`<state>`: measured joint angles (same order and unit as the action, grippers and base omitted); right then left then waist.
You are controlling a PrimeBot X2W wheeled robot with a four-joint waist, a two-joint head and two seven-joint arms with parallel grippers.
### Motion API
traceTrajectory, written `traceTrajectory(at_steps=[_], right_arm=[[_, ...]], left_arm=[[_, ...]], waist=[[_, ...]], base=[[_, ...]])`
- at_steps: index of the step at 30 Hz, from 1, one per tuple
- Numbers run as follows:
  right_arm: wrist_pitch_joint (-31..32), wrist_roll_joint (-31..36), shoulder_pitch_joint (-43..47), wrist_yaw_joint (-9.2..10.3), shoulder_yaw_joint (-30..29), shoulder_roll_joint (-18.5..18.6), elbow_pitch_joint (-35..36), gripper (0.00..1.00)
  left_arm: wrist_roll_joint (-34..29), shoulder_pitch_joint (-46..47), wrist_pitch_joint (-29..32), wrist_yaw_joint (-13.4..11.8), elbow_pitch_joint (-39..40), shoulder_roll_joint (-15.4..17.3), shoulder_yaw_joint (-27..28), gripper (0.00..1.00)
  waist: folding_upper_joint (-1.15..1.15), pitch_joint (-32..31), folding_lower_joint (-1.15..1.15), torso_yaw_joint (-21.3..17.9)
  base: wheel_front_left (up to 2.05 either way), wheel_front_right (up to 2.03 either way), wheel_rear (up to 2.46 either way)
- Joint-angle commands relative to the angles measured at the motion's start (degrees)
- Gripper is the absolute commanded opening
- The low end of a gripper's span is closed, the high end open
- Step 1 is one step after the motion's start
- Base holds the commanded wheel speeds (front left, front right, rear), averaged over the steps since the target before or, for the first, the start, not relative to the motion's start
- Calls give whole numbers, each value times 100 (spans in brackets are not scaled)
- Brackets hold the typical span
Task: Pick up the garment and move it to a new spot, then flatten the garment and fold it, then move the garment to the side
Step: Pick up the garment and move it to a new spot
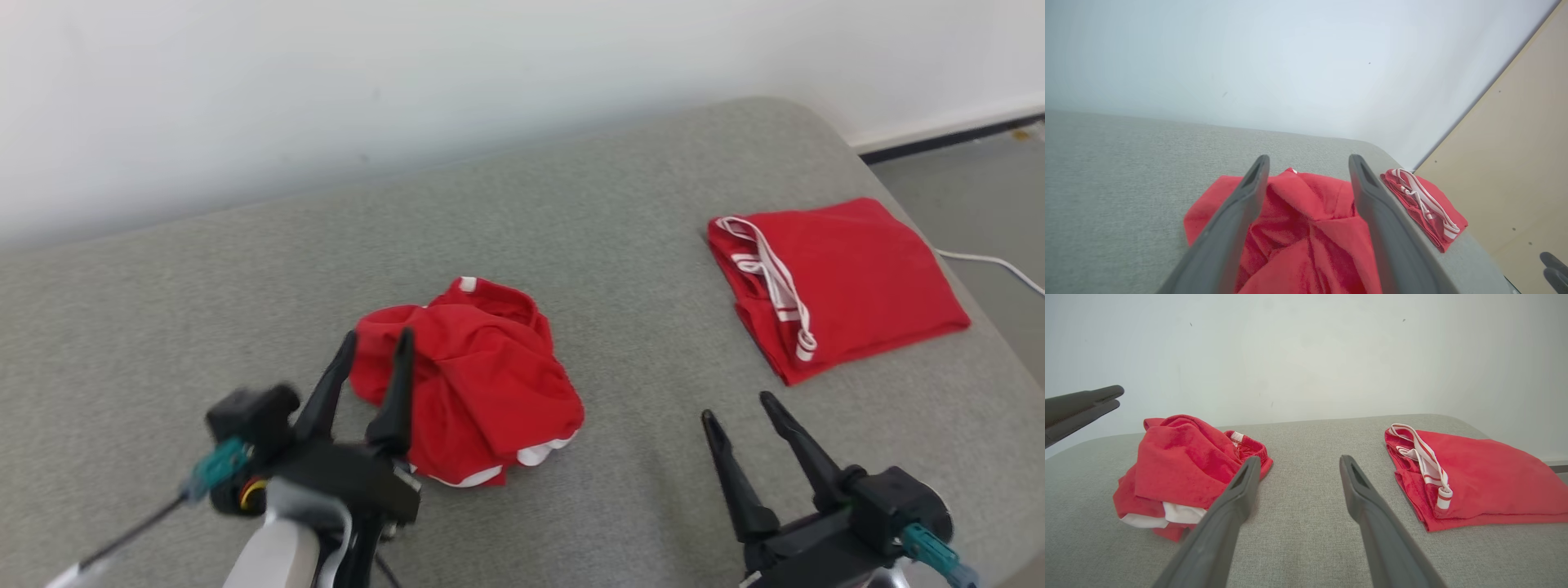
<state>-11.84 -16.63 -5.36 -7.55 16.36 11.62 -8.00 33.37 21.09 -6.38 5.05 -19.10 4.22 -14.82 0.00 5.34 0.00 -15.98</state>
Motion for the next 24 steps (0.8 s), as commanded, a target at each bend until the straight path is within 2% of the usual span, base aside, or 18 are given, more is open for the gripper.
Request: traceTrajectory(at_steps=[1, 5, 9, 12, 18, 24], right_arm=[[3, 52, 115, 11, -92, 32, 35, 100], [41, 116, 257, 11, -341, -3, 102, 100], [53, 119, 433, 11, -525, -46, 157, 100], [67, 114, 567, 11, -647, -47, 183, 100], [54, 118, 795, 11, -840, -103, 150, 100], [32, 94, 959, 11, -977, -171, 26, 100]], left_arm=[[-104, -244, -225, 10, 42, 88, 24, 100], [-305, -745, -729, 31, 295, 254, 122, 100], [-644, -1431, -876, -13, 662, 363, 338, 100], [-941, -1889, -876, -85, 1129, 294, 710, 100], [-1389, -2707, -880, 3, 1513, 133, 1444, 100], [-1624, -3132, -881, 151, 1570, 15, 1737, 100]], waist=[[0, -180, 0, 289], [0, -302, 0, 558], [0, -403, 0, 786], [0, -459, 0, 973], [0, -586, 0, 1247], [0, -660, 0, 1383]], base=[[0, 0, 0], [0, 0, 0], [0, 0, 0], [0, 0, 0], [0, 0, 0], [0, 0, 0]])
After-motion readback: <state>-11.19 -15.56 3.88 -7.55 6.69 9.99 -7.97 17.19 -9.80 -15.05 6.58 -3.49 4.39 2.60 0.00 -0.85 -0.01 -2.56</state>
